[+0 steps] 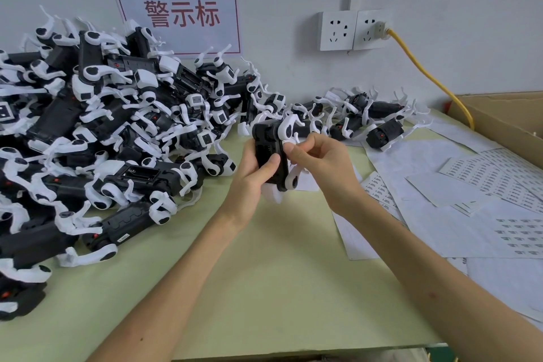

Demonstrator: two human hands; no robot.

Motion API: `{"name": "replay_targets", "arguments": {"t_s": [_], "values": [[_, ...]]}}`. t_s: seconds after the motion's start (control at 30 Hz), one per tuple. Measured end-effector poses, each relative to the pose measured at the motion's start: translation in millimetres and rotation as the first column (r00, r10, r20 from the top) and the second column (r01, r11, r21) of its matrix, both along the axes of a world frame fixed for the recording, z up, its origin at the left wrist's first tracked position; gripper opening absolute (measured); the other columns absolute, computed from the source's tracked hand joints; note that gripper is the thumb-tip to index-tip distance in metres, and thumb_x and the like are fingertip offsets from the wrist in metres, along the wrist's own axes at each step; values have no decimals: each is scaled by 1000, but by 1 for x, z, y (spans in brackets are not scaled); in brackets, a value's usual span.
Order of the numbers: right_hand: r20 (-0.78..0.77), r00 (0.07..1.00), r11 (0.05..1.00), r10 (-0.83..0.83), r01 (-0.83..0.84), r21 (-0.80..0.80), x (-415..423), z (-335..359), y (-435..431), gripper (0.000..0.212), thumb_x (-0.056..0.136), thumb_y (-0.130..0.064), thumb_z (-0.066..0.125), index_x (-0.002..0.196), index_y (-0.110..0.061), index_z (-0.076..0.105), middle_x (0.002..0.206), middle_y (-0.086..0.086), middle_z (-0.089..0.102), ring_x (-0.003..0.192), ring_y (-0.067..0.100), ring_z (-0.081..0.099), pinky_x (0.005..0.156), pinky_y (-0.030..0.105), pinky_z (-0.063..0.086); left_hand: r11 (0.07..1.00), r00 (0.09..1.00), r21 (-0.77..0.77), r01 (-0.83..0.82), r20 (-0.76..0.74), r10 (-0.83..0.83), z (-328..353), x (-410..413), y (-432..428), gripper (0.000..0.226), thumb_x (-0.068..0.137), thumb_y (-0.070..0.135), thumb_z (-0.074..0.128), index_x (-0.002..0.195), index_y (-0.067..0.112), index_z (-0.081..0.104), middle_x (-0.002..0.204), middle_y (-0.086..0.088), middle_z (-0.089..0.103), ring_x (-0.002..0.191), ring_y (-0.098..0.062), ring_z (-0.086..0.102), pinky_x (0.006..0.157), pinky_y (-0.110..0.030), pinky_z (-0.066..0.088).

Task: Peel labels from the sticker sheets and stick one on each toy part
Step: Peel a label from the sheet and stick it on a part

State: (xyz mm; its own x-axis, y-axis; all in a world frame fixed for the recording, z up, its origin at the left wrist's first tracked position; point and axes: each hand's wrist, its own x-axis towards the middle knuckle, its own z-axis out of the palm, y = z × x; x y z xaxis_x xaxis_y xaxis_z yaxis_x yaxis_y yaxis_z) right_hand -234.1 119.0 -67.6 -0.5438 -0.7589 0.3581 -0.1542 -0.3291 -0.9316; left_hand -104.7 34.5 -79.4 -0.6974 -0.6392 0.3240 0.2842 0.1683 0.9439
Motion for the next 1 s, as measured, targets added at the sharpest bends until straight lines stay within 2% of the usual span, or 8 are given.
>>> {"name": "replay_targets", "arguments": {"t_s": [0.1,0.2,0.33,0.43,0.6,0.8,0.93,1.0], "values": [[29,999,999,36,-37,33,0,0,1,34,92,-20,74,67,-12,53,60,3,63,57,6,57,59,10,42,995,999,90,40,-21,-39,2,1,0,46,93,28,54,136,11,55,125,-9,69,115,-18,66,99,-31,52],[63,989,988,131,-135,75,2,2,1,30,100,-20,62,72,-13,55,68,4,56,61,12,51,57,17,36,976,995,196,98,-36,-92,4,1,0,51,92,31,54,133,1,58,106,-9,70,99,-20,68,87,-28,55],[55,982,980,181,-184,70,2,5,4,23,94,-25,65,76,-13,56,66,-1,54,57,9,47,51,17,31,944,987,286,162,-67,-149,6,3,-1,59,91,35,52,136,-4,55,106,-11,68,100,-21,66,87,-28,56],[-9,989,988,146,-145,43,4,2,3,27,96,-21,68,74,-11,56,59,-5,54,51,6,47,50,12,36,949,986,269,164,-36,-160,4,3,-1,54,92,34,51,133,0,58,112,-11,70,103,-21,67,84,-29,57],[-20,967,967,253,-252,43,5,0,3,28,94,-25,61,74,-9,48,62,-1,51,58,19,46,58,24,43,980,993,158,118,2,-119,5,3,1,37,95,33,54,118,7,66,100,-8,71,92,-20,70,76,-31,59],[-53,955,956,292,-290,44,4,-6,-1,42,99,-24,52,83,14,44,72,22,47,64,30,45,59,28,41,995,993,61,85,77,-89,8,6,4,43,97,40,63,114,0,59,94,-41,63,82,-61,66,85,-74,49],[-62,959,961,275,-272,60,3,-8,-1,36,107,-12,44,85,16,45,72,26,47,63,28,47,60,28,42,999,993,13,45,106,-46,9,6,5,50,93,48,66,112,2,59,95,-38,66,83,-56,68,83,-76,47],[-53,961,961,272,-268,66,3,-8,-2,34,108,-10,42,86,16,46,74,22,50,63,29,47,61,30,42,1000,992,-4,25,120,-25,9,6,3,48,92,49,66,110,6,61,95,-33,68,84,-52,70,84,-66,53]]}}
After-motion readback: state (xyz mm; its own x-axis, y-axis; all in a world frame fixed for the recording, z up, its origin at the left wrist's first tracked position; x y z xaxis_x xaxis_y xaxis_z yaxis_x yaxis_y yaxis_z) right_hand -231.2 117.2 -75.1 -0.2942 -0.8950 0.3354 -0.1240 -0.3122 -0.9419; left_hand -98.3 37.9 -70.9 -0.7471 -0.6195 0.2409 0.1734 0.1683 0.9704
